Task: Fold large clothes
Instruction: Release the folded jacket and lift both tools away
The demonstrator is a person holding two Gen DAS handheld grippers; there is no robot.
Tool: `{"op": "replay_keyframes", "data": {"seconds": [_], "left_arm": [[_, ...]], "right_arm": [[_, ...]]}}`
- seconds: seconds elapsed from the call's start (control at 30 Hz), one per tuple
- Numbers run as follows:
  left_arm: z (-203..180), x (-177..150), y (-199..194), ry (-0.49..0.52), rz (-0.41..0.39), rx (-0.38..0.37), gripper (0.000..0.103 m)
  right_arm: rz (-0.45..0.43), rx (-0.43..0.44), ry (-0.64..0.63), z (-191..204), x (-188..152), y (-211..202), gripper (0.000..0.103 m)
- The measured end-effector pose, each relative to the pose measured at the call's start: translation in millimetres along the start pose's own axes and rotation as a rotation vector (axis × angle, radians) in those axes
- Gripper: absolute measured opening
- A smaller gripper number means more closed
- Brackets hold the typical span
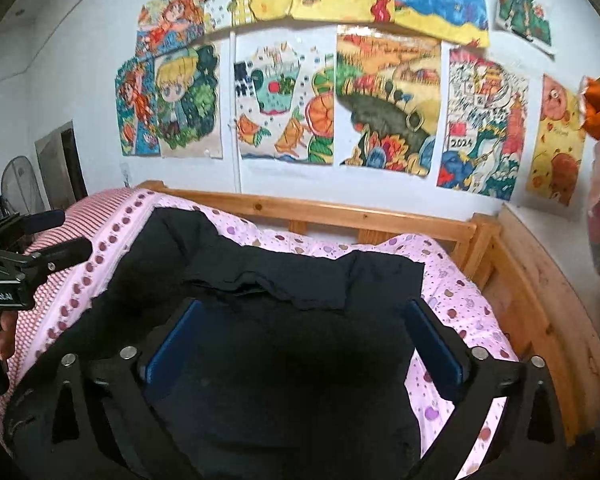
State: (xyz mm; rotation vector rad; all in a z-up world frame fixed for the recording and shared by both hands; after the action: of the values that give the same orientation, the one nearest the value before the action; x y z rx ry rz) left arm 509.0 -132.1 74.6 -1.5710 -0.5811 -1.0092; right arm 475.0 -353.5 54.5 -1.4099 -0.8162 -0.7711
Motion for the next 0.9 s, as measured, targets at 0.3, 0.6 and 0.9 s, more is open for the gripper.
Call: {"op": "replay_keyframes", "data": {"seconds": [0.3,0.6,0.9], "left_arm": [[-2.4,-6.3,-83.9,0.035,-0.069,0.009,0.103],[0.9,-46.2,-146.5,0.034,-0.084,0.005,0.103],[-3.6,-78.3,-193.8,0.076,-0.095,0.017,0.103]], "right_arm": [[-0.063,0.018,-0.023,27.7,-6.2,-80.6,0.100],[-0.081,0.039,-0.030,46.5,-38.6,-140.4,0.100],[-0.102,0.054,-0.059,65.5,-72.3,-188.1,0.100]]}}
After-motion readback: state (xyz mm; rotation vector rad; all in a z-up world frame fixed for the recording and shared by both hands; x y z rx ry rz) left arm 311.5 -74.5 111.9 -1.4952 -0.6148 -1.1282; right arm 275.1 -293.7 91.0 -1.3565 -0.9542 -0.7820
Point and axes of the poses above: each gripper's, at about its wrist camera, not at the fingertips, and y roughly the way its jaws point, z to its left, x to its top, the point moved 8 cm from there along y, roughly the way its jaws point
